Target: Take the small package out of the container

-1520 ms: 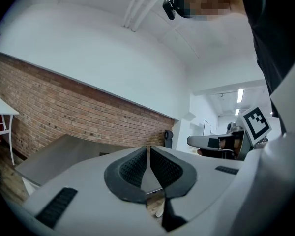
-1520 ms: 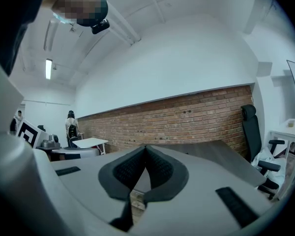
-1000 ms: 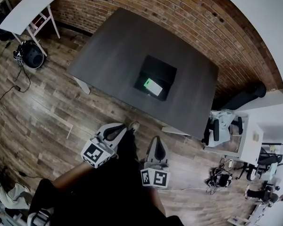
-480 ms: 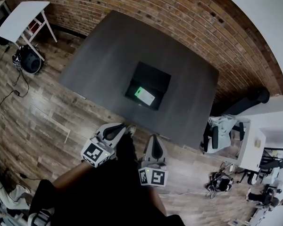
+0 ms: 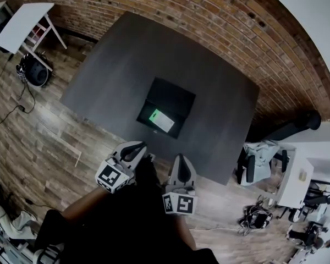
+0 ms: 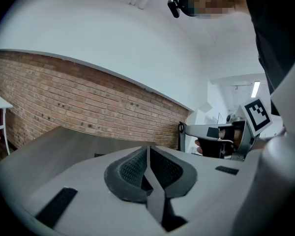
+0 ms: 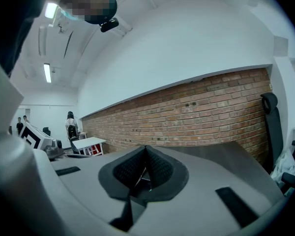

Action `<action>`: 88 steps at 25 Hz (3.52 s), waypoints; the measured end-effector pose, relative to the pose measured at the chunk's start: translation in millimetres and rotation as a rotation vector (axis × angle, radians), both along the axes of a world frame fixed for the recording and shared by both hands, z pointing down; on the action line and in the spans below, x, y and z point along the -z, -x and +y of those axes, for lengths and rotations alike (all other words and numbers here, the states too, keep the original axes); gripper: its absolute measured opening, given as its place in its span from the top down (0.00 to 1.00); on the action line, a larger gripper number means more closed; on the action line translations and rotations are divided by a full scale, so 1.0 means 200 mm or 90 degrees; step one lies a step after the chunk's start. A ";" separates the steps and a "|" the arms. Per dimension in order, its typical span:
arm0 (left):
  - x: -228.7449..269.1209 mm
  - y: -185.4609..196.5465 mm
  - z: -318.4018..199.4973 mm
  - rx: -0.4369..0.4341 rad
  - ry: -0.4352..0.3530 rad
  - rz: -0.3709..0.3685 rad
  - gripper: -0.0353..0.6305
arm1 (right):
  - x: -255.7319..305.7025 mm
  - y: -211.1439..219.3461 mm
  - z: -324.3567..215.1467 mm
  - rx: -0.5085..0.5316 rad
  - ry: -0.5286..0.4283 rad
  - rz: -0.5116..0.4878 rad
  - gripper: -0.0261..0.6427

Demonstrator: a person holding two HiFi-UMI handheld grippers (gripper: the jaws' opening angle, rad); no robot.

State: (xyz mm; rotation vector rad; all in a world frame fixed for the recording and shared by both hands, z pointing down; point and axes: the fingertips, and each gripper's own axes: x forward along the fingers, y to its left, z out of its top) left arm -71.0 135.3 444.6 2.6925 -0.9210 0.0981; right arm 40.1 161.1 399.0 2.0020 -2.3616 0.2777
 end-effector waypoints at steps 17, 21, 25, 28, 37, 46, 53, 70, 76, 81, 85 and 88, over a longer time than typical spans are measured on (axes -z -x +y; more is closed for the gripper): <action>-0.19 -0.31 -0.42 0.063 0.046 -0.079 0.88 | -0.10 -0.35 -0.42 0.055 0.031 -0.028 0.93; -0.28 -0.34 -0.47 0.071 0.062 -0.113 0.88 | -0.15 -0.40 -0.48 0.063 0.041 -0.036 0.93; -0.38 -0.35 -0.50 0.076 0.086 -0.144 0.88 | -0.19 -0.42 -0.51 0.064 0.057 -0.043 0.93; -0.49 -0.36 -0.53 0.076 0.115 -0.165 0.88 | -0.23 -0.43 -0.54 0.063 0.069 -0.044 0.93; -0.80 -0.31 -0.62 0.035 0.204 -0.206 0.88 | -0.32 -0.45 -0.67 0.028 0.089 -0.030 0.93; -1.12 -0.29 -0.69 0.004 0.320 -0.258 0.75 | -0.38 -0.44 -0.79 -0.007 0.116 -0.020 0.93; -1.27 -0.32 -0.68 -0.036 0.411 -0.326 0.68 | -0.41 -0.39 -0.87 -0.012 0.127 -0.033 0.93; -1.46 -0.36 -0.68 -0.065 0.504 -0.405 0.60 | -0.48 -0.52 -0.96 -0.034 0.153 -0.059 0.93; -1.49 -0.35 -0.67 -0.067 0.528 -0.447 0.60 | -0.50 -0.53 -0.98 -0.034 0.158 -0.066 0.93; -1.52 -0.34 -0.66 -0.079 0.551 -0.472 0.60 | -0.52 -0.55 -0.98 -0.040 0.166 -0.071 0.93; -1.50 -0.34 -0.65 -0.099 0.549 -0.468 0.60 | -0.53 -0.58 -0.99 -0.046 0.171 -0.073 0.93; -1.47 -0.34 -0.66 -0.100 0.547 -0.444 0.61 | -0.53 -0.59 -0.99 -0.050 0.172 -0.074 0.93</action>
